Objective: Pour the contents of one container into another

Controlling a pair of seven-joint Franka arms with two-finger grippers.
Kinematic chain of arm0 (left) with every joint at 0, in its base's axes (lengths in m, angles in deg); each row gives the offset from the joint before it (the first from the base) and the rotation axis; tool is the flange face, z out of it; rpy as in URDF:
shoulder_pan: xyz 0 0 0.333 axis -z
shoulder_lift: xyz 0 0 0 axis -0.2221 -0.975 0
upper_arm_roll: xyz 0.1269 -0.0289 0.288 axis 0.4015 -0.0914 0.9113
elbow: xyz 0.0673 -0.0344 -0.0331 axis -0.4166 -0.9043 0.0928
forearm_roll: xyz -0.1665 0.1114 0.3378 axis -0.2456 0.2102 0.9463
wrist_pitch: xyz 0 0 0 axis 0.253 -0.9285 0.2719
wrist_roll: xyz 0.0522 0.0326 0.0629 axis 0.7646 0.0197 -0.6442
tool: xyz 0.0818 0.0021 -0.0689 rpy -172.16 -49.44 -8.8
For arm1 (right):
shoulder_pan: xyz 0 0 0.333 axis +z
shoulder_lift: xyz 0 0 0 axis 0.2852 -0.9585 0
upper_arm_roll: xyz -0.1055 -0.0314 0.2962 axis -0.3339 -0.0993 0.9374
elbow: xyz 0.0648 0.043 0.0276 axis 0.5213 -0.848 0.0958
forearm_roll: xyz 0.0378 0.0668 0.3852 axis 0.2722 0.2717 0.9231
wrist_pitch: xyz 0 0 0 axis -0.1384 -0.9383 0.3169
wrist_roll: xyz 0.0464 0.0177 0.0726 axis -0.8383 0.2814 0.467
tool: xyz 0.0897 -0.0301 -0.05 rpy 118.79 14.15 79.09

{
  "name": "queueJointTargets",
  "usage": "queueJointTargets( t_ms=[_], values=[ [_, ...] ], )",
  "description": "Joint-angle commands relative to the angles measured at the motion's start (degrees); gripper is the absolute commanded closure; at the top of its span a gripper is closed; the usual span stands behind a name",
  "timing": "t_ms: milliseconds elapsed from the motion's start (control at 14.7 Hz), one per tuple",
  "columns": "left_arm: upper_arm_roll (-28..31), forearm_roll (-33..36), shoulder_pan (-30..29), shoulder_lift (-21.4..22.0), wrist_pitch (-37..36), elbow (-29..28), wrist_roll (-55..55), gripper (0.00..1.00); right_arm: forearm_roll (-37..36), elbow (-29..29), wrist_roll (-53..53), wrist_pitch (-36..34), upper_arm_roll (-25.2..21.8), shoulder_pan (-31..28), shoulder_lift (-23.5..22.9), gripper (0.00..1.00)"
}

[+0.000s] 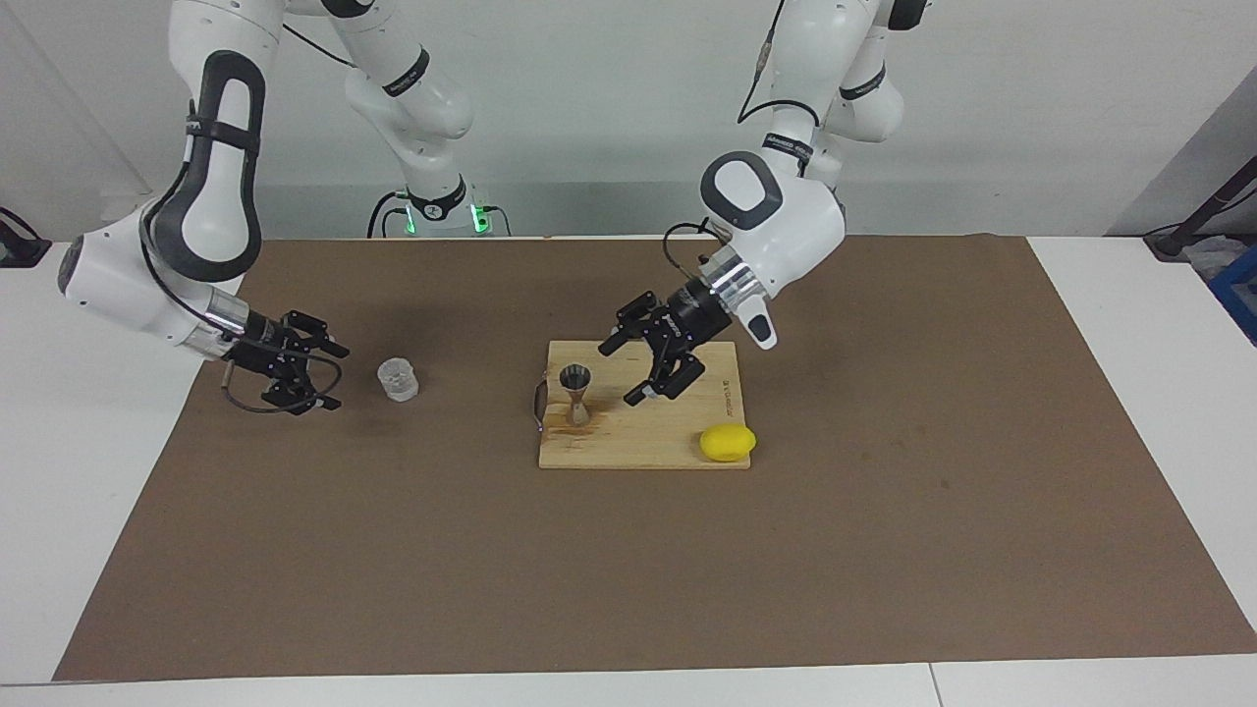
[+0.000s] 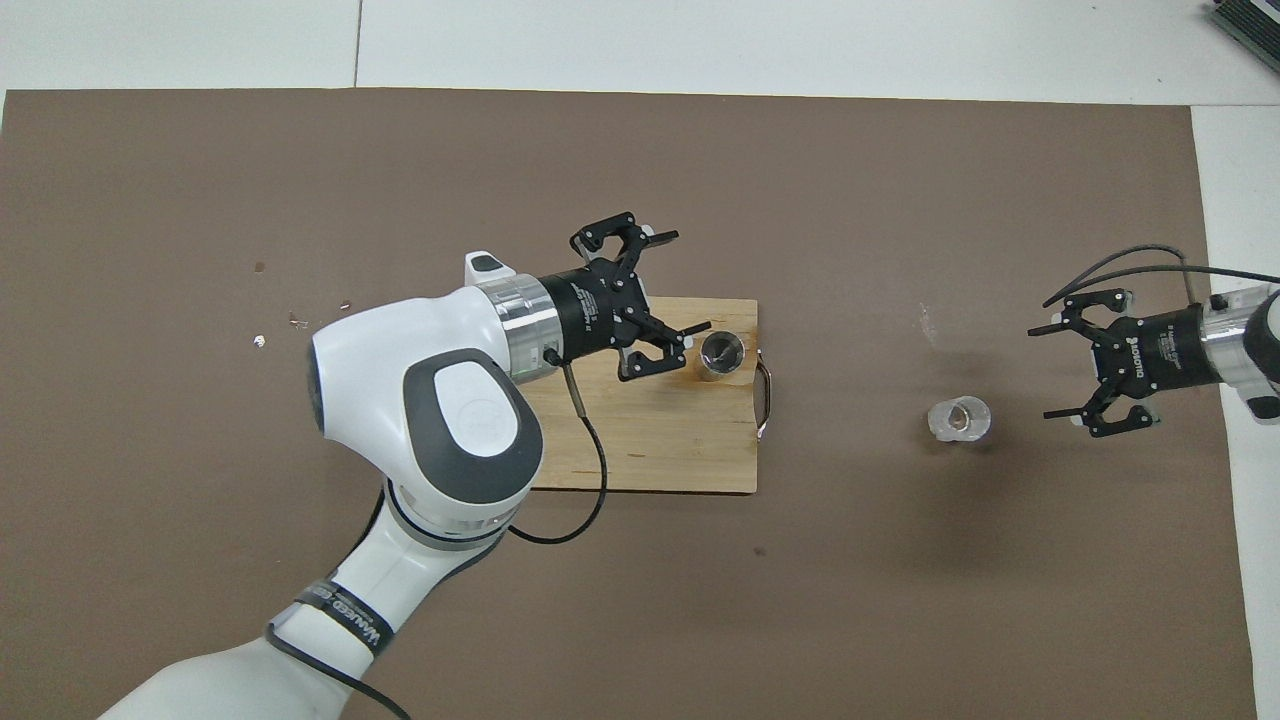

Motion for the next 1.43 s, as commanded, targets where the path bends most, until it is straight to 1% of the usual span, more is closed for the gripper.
queueJointTargets(
  t_ms=[0,136,272,341,409,545,681,817,885,1022,1158,1226,1294,1362],
  values=[
    [-0.4,9.0,-5.0,3.6,-0.1,-1.4,-0.5,0.0,3.7,-1.1,6.0,1.1,0.6,-2.5,-3.6,0.0],
    [-0.4,14.1,-7.9,5.6,0.0,-2.7,-0.5,0.0,5.3,-1.1,9.2,1.3,0.6,-3.2,-6.2,0.0],
    [-0.4,19.4,-11.8,7.6,-0.7,-4.0,-0.9,0.0,6.7,-1.5,9.9,1.3,0.6,-3.0,-6.6,0.0],
    [-0.3,22.5,-13.4,9.2,-2.0,-5.7,-0.9,0.0,7.5,-2.6,10.2,1.4,0.6,-2.5,-6.4,0.0],
    [-0.4,29.2,-15.3,10.5,-3.9,-7.0,-0.8,0.0,8.5,-4.2,10.4,2.0,0.7,-2.1,-5.9,0.0],
    [-0.4,45.6,-17.8,11.2,-10.0,-6.5,-0.4,0.0,9.8,-7.3,12.4,2.9,0.7,-2.0,-5.1,0.0],
    [-0.4,59.8,-19.4,11.7,-14.1,-6.3,0.3,0.0,10.2,-8.2,13.2,2.9,0.7,-2.0,-4.6,0.0],
    [-0.5,69.7,-20.1,12.2,-19.9,-6.1,3.1,0.0,11.3,-9.1,13.2,2.9,0.9,-1.6,-4.4,0.0],
    [-0.5,72.3,-20.5,12.6,-22.5,-5.8,6.7,0.0,11.8,-9.1,13.3,2.8,0.9,-1.2,-4.3,0.0],
    [-0.3,73.2,-21.1,12.8,-27.1,-5.1,14.1,0.0,11.9,-9.1,13.4,2.7,0.8,-1.1,-4.3,0.03],
    [-0.3,74.2,-22.4,13.3,-29.9,-4.8,25.3,0.0,11.9,-9.1,13.8,2.6,0.9,-1.1,-4.3,0.14],
    [-0.3,75.0,-23.3,13.5,-31.1,-4.8,31.4,0.0,11.9,-9.1,14.6,2.4,0.9,-1.0,-4.3,0.26],
    [-0.3,76.0,-24.1,13.7,-32.5,-4.6,38.2,0.0,11.9,-9.1,14.7,2.4,0.9,-0.6,-4.3,0.35],
    [-0.3,76.3,-24.6,14.1,-34.3,-4.0,44.3,0.0,11.9,-9.1,14.7,2.3,0.9,-0.6,-4.3,0.47]
  ],
)
